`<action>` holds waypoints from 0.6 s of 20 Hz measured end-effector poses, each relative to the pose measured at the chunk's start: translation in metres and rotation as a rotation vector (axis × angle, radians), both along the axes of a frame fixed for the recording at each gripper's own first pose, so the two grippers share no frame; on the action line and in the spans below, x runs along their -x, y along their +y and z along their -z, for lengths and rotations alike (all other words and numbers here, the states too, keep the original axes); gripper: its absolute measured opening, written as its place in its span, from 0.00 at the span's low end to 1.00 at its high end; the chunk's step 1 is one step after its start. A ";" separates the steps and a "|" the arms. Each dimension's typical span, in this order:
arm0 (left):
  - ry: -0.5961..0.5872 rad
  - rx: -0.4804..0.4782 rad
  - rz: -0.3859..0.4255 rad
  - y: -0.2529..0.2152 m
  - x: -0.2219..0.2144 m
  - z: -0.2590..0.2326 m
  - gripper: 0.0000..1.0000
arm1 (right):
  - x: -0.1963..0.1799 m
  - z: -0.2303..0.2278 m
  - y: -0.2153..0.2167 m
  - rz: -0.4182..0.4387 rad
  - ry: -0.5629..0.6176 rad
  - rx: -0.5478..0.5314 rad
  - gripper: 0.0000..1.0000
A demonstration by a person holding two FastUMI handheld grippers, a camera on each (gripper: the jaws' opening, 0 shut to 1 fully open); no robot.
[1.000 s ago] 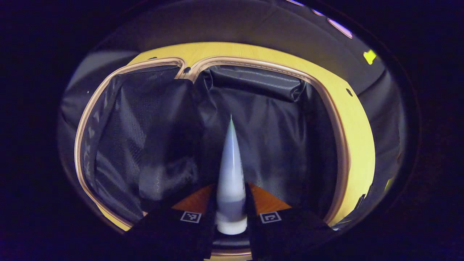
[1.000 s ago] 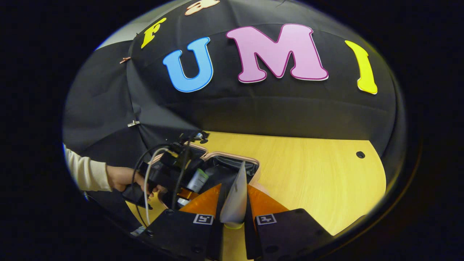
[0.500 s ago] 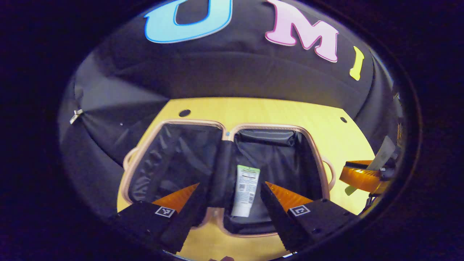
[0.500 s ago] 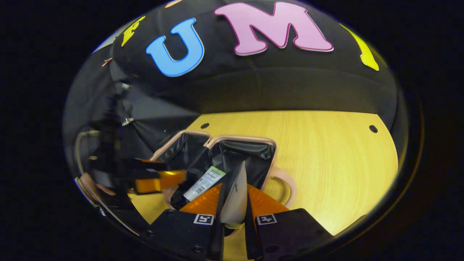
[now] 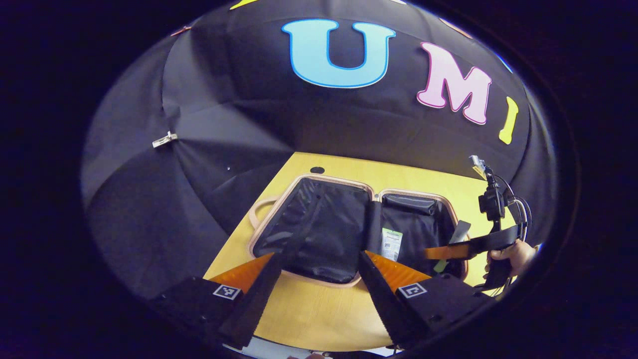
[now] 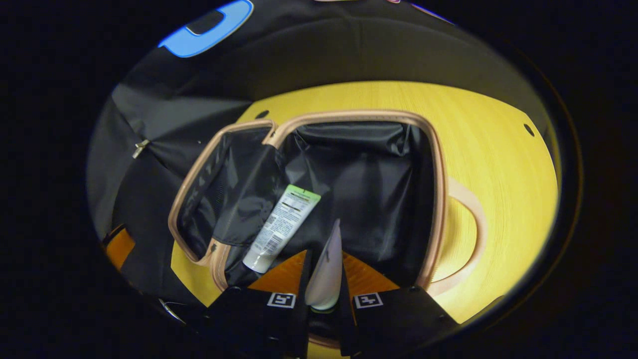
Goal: First open the suitcase, pack the skin care products into it, and then close the suitcase.
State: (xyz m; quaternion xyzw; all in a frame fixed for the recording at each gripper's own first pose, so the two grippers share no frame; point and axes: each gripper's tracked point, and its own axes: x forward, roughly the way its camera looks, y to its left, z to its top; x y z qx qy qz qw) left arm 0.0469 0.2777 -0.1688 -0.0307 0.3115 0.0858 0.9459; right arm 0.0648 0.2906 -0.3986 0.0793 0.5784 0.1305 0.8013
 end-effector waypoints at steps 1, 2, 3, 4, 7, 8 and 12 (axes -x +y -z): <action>0.004 0.014 -0.015 0.007 0.007 0.002 0.98 | -0.003 0.000 -0.002 0.009 -0.017 0.022 0.22; 0.008 0.027 -0.030 0.012 0.011 0.005 0.98 | -0.008 0.000 -0.004 0.019 -0.034 0.038 0.22; 0.020 0.035 -0.047 0.020 0.015 0.010 0.98 | -0.010 -0.005 -0.005 0.026 -0.049 0.042 0.39; 0.037 0.032 -0.079 0.032 0.018 0.016 0.99 | -0.009 -0.013 -0.005 0.027 -0.069 0.043 0.57; 0.031 0.024 -0.134 0.062 0.013 0.035 0.99 | -0.008 -0.032 -0.002 0.023 -0.121 0.025 0.86; 0.027 0.012 -0.145 0.074 0.009 0.037 0.99 | -0.006 -0.044 -0.001 0.021 -0.144 0.013 0.98; 0.003 0.013 -0.162 0.128 -0.037 0.041 0.98 | 0.000 -0.090 -0.013 0.019 -0.268 -0.028 0.98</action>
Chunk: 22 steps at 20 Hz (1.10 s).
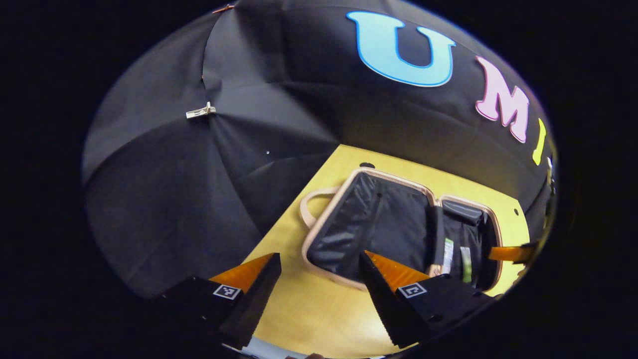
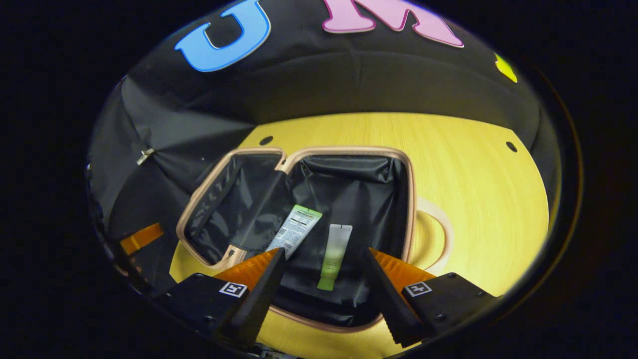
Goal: First open the suitcase, pack the skin care products into it, and then close the suitcase.
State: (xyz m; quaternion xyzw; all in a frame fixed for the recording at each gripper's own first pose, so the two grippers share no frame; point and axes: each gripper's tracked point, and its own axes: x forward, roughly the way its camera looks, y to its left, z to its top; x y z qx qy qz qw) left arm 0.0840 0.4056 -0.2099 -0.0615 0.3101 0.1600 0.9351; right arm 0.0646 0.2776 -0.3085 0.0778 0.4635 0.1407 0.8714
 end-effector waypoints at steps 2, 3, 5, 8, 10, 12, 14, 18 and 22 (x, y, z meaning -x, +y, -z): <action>-0.022 -0.016 0.005 0.033 -0.030 0.001 0.98 | 0.006 -0.019 -0.018 -0.016 -0.086 0.010 0.98; -0.032 0.004 0.011 0.041 -0.048 0.006 0.98 | 0.014 -0.024 -0.031 -0.028 -0.109 0.030 0.98; -0.030 0.066 0.003 0.060 -0.074 0.020 0.99 | 0.032 -0.027 -0.055 -0.043 -0.138 0.070 0.97; 0.000 0.130 0.011 0.085 -0.108 0.047 0.98 | 0.064 -0.025 -0.083 -0.031 -0.109 0.098 0.97; 0.033 0.160 0.028 0.090 -0.127 0.067 0.96 | 0.076 -0.026 -0.093 -0.013 -0.093 0.097 0.98; 0.052 0.194 0.055 0.091 -0.144 0.082 0.95 | 0.082 -0.024 -0.105 -0.009 -0.105 0.133 0.97; 0.099 0.205 0.103 0.090 -0.151 0.096 0.94 | 0.086 -0.024 -0.108 -0.006 -0.107 0.142 0.98; 0.168 0.229 0.160 0.082 -0.159 0.116 0.85 | 0.090 -0.023 -0.121 0.005 -0.104 0.163 0.98; 0.177 0.255 0.174 0.070 -0.165 0.123 0.39 | 0.090 -0.023 -0.138 0.049 -0.100 0.170 0.98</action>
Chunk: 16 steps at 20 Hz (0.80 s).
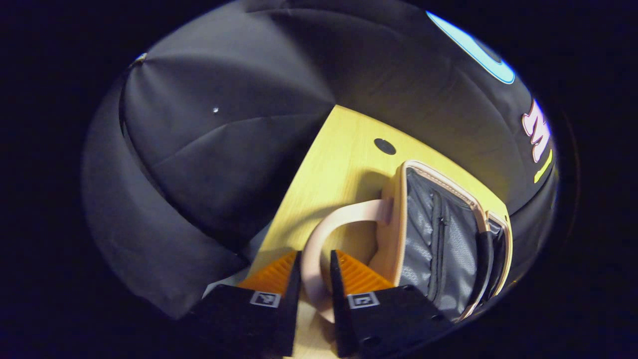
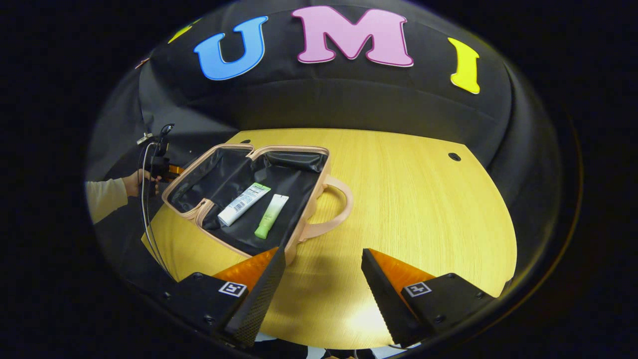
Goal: First open the suitcase, pack the skin care products into it, and then close the suitcase.
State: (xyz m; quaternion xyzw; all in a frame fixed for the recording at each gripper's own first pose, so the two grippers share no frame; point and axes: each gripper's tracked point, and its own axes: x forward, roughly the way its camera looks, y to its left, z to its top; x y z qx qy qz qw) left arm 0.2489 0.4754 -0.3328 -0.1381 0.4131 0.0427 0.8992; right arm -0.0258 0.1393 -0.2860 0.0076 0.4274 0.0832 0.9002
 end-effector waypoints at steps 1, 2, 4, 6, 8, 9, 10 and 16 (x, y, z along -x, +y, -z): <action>-0.006 -0.003 -0.003 0.000 0.004 -0.006 0.31 | -0.001 -0.001 -0.005 0.009 -0.003 0.005 0.98; -0.020 -0.009 -0.011 0.001 0.002 -0.011 0.28 | -0.002 -0.002 -0.010 0.015 -0.008 0.007 0.98; -0.087 -0.021 -0.024 -0.002 -0.001 -0.039 0.20 | -0.007 -0.006 -0.018 0.025 -0.025 0.009 0.98; -0.104 -0.082 -0.002 -0.009 0.010 -0.068 0.14 | -0.010 -0.009 -0.026 0.025 -0.036 0.013 0.98; -0.139 -0.153 0.044 -0.019 0.015 -0.115 0.12 | -0.015 -0.015 -0.031 0.035 -0.038 -0.006 0.98; -0.150 -0.173 0.059 -0.032 0.021 -0.142 0.11 | -0.019 -0.018 -0.034 0.044 -0.043 -0.017 0.98; -0.166 -0.184 0.070 -0.045 0.022 -0.167 0.11 | -0.023 -0.022 -0.037 0.052 -0.052 -0.029 0.98; -0.249 -0.282 0.231 -0.188 0.034 -0.282 0.08 | -0.042 -0.046 -0.057 0.064 -0.100 -0.092 0.98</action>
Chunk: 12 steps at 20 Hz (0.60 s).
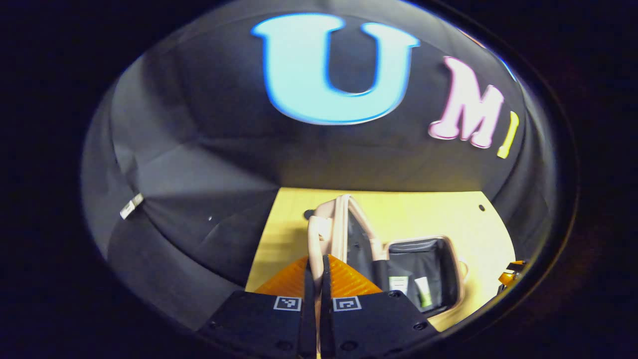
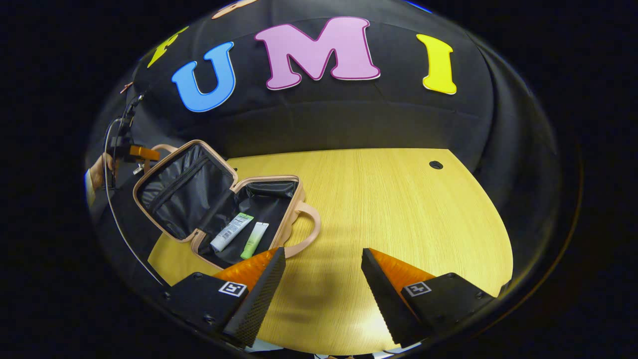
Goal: First open the suitcase, pack the skin care products into it, and then close the suitcase.
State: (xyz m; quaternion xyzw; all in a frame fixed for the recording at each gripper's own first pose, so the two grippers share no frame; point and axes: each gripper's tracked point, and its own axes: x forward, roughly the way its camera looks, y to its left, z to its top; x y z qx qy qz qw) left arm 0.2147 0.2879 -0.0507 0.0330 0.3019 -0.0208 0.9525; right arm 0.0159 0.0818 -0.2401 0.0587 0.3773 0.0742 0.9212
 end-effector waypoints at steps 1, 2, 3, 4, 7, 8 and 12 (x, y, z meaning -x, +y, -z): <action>-0.015 -0.005 0.028 -0.031 0.002 -0.013 0.08 | -0.005 -0.005 -0.006 -0.003 -0.020 -0.004 0.98; -0.024 0.007 0.049 -0.064 0.006 -0.022 0.08 | -0.007 -0.009 -0.011 -0.006 -0.037 -0.010 0.98; -0.034 0.031 0.063 -0.098 0.008 -0.022 0.08 | -0.010 -0.012 -0.018 -0.004 -0.052 -0.017 0.98; -0.034 0.068 0.082 -0.133 0.013 -0.025 0.09 | -0.011 -0.016 -0.025 0.002 -0.059 -0.031 0.98; -0.027 0.208 0.122 -0.242 0.031 -0.012 0.08 | -0.014 -0.020 -0.049 0.031 -0.064 -0.078 0.97; -0.009 0.256 0.130 -0.272 0.032 0.003 0.08 | -0.015 -0.019 -0.056 0.038 -0.062 -0.084 0.97; 0.080 0.353 0.161 -0.357 0.028 0.082 0.09 | -0.021 -0.031 -0.095 0.059 -0.084 -0.068 0.97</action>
